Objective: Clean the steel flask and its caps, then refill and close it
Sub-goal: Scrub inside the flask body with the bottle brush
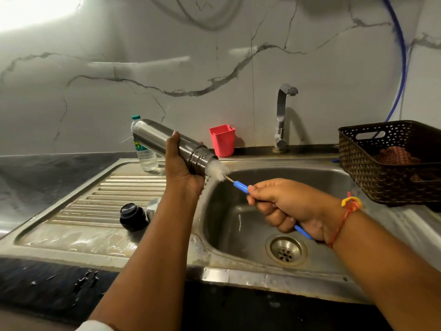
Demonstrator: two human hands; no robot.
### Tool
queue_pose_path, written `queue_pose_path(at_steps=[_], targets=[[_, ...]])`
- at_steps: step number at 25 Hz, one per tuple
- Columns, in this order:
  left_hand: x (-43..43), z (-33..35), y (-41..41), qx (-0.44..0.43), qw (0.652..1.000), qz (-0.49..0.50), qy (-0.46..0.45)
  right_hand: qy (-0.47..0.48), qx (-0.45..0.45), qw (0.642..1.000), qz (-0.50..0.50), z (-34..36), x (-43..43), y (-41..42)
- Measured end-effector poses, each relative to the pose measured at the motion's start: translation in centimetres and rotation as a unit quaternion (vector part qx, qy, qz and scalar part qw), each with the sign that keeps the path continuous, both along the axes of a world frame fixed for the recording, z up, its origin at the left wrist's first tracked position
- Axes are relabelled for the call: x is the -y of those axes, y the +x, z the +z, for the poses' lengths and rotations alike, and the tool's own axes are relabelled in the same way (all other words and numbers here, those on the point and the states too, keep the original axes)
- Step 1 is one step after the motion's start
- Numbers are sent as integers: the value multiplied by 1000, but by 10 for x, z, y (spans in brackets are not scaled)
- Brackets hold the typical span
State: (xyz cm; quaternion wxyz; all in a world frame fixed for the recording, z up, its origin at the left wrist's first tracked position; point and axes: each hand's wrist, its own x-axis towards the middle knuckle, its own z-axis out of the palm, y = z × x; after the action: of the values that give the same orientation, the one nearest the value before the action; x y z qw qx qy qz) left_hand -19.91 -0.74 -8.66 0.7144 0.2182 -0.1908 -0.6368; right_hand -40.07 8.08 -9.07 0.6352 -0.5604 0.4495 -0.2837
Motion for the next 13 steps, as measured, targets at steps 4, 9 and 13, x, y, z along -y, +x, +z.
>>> queue_pose_path(at_steps=[4, 9, 13], targets=[[-6, -1, -13, 31, 998, -46, -8, 77, 80, 994, 5, -4, 1, 3], [-5, -4, -10, -4, 998, -54, -32, 85, 74, 993, 31, 4, -1, -11], [1, -11, -26, 8, 998, -56, 25, 53, 16, 998, -23, 11, 6, 11]])
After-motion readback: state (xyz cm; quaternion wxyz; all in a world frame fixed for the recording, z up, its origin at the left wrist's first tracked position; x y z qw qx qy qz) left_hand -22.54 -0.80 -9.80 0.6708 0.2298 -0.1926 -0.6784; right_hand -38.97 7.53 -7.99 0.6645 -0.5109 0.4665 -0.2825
